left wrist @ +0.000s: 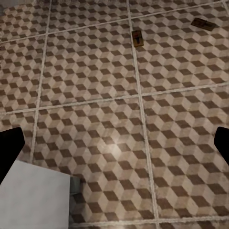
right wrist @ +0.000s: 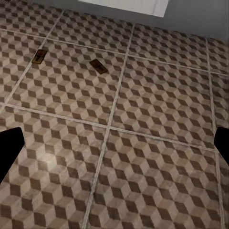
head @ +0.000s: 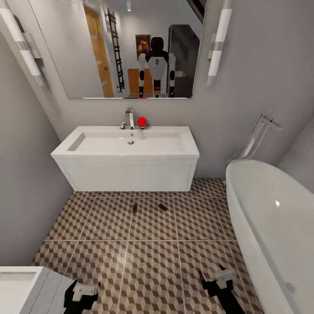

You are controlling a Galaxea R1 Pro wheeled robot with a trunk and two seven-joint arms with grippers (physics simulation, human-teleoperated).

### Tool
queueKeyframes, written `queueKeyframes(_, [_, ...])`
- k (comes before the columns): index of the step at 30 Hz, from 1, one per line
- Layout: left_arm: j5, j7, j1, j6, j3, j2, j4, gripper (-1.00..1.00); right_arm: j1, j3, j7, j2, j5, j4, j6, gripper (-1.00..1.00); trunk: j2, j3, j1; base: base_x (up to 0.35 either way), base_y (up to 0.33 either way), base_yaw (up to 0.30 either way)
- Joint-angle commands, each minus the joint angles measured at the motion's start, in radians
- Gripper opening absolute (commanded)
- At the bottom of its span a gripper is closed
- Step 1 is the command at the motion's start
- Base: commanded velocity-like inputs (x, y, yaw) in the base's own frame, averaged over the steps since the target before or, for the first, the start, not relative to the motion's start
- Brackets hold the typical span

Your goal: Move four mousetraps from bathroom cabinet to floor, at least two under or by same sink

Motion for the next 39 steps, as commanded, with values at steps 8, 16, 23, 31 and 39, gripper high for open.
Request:
queueKeyframes(8, [0.001,0.007,-0.001,-0.004,-0.009,-0.001,0.003,1.0,-0.001,0.006,0.002,0.0,-0.005,0.001,-0.003,1.0,0.055,0.037,-0.03,0.0,0.0,0.0])
queueKeyframes(16, [0.001,0.006,-0.001,-0.004,-0.009,-0.001,0.003,1.0,-0.001,0.006,0.001,0.0,-0.005,0.001,-0.003,1.0,0.111,0.075,-0.061,0.0,0.0,0.0])
queueKeyframes(23, [0.001,0.007,-0.001,-0.004,-0.009,-0.001,0.003,1.0,-0.001,0.006,0.001,0.0,-0.005,0.001,-0.003,1.0,0.153,0.105,-0.084,0.0,0.0,0.0])
queueKeyframes(31, [0.001,0.007,-0.001,-0.004,-0.009,-0.001,0.003,1.0,-0.001,0.006,-0.002,0.0,-0.005,0.001,-0.003,1.0,0.153,0.118,-0.084,0.0,0.0,0.0])
queueKeyframes(39, [0.001,0.006,-0.001,-0.004,-0.008,-0.001,0.003,1.0,-0.001,0.006,-0.002,0.0,-0.005,0.001,-0.003,1.0,0.153,0.131,-0.084,0.0,0.0,0.0])
